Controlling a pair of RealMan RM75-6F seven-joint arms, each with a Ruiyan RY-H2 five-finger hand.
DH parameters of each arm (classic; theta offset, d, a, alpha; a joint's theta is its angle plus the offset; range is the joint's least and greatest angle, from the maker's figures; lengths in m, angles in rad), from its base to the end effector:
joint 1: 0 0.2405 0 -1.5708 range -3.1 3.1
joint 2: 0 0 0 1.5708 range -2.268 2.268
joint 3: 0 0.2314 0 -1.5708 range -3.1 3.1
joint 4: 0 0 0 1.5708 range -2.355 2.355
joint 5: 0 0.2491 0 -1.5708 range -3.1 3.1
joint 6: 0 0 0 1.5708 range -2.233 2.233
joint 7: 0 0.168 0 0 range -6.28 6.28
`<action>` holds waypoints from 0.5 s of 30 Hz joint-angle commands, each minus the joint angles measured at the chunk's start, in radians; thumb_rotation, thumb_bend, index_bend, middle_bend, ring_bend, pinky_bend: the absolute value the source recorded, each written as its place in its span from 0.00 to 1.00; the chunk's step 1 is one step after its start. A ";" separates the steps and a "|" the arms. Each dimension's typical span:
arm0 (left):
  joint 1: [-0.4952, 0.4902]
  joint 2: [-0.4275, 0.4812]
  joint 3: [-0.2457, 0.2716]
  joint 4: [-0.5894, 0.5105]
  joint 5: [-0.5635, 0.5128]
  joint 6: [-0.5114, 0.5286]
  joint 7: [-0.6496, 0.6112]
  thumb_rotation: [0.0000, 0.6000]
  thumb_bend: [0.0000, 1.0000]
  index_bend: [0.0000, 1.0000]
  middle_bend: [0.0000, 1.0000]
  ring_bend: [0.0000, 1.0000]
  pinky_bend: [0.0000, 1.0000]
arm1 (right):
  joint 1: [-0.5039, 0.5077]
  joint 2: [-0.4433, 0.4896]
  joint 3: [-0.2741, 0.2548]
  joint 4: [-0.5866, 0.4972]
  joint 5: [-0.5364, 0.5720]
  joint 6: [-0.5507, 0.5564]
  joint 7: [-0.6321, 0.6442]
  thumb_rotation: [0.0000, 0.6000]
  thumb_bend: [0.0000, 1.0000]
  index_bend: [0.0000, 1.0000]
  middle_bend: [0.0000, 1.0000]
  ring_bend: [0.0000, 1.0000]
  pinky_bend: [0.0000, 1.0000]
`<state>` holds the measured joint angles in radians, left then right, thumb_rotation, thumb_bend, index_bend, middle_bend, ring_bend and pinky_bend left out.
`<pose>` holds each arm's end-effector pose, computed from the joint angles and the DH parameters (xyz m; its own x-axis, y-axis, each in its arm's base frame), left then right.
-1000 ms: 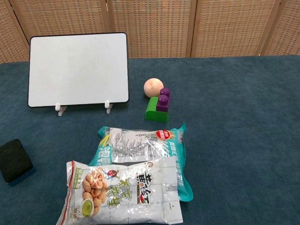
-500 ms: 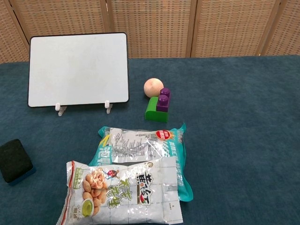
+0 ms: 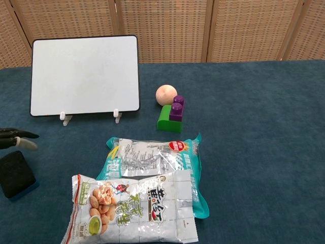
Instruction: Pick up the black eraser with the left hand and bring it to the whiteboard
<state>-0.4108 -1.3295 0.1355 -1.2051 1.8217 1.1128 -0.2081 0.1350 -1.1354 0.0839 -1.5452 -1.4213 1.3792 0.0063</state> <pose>-0.3099 0.2463 -0.0075 0.6056 0.3702 0.7044 0.7621 -0.5245 -0.3795 -0.3224 -0.2315 0.1106 0.4212 -0.0481 0.9057 -0.9057 0.0296 0.4228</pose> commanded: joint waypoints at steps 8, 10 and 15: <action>-0.063 -0.022 0.013 0.008 0.017 -0.031 0.007 1.00 0.14 0.23 0.14 0.08 0.13 | 0.000 0.002 0.003 0.001 0.005 -0.003 0.006 1.00 0.00 0.00 0.00 0.00 0.00; -0.068 -0.027 0.011 0.006 0.009 -0.042 0.027 1.00 0.15 0.26 0.19 0.13 0.18 | 0.000 0.002 0.002 0.001 0.005 -0.003 0.007 1.00 0.00 0.00 0.00 0.00 0.00; -0.067 -0.045 0.003 0.009 -0.012 -0.045 0.062 1.00 0.16 0.30 0.24 0.19 0.29 | -0.001 0.004 0.005 0.002 0.008 -0.001 0.012 1.00 0.00 0.00 0.00 0.00 0.00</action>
<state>-0.4784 -1.3691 0.1404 -1.1980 1.8149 1.0690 -0.1533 0.1338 -1.1317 0.0882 -1.5433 -1.4138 1.3782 0.0182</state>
